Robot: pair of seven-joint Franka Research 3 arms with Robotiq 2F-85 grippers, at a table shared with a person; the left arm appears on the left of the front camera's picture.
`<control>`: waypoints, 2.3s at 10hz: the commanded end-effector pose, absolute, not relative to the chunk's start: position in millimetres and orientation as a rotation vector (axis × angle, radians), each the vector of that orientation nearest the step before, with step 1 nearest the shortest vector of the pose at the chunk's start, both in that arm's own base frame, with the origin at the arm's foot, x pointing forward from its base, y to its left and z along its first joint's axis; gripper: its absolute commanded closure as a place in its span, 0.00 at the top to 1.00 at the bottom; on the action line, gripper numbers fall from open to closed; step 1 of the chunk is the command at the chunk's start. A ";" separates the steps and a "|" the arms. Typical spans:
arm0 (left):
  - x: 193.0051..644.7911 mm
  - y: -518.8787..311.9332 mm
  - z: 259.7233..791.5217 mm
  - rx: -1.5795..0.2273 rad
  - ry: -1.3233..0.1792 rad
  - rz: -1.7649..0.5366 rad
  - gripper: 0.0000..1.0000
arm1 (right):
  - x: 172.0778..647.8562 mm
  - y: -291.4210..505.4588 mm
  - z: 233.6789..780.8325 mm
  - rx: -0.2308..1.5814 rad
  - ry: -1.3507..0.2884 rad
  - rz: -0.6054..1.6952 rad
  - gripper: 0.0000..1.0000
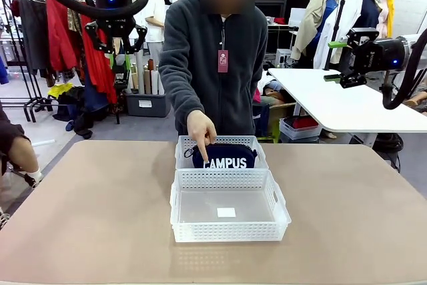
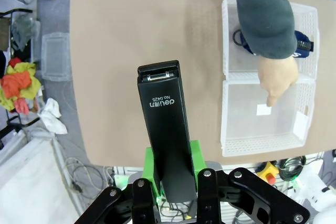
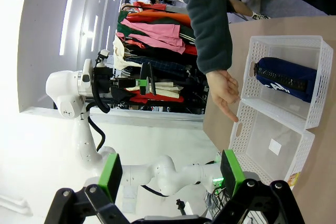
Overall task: Distribute items into two baskets.
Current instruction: Place the picked Stapler into the Organizing basket as instructed by the person.
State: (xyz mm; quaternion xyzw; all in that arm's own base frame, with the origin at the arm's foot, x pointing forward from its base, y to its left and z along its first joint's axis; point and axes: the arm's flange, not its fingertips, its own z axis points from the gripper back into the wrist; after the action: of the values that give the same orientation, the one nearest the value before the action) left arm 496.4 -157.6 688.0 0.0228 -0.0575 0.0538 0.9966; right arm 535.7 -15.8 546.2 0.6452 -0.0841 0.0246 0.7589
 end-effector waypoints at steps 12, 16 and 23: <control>480.6 -210.0 687.9 0.032 0.032 -0.592 0.00 | 535.0 -15.8 548.2 1.406 -0.186 0.053 1.00; 477.5 -270.1 677.2 0.096 0.096 -1.079 0.00 | 535.0 -15.8 548.2 1.406 -0.186 0.053 1.00; 480.4 -302.1 678.2 0.097 0.035 -1.272 0.00 | 535.0 -15.8 548.2 1.406 -0.186 0.053 1.00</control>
State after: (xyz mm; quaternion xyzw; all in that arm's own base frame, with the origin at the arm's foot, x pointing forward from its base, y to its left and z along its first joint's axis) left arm 468.5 -317.9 660.1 0.0498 0.0367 -0.6269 0.7766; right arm 535.7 -15.9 546.4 0.6452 -0.0843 0.0246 0.7590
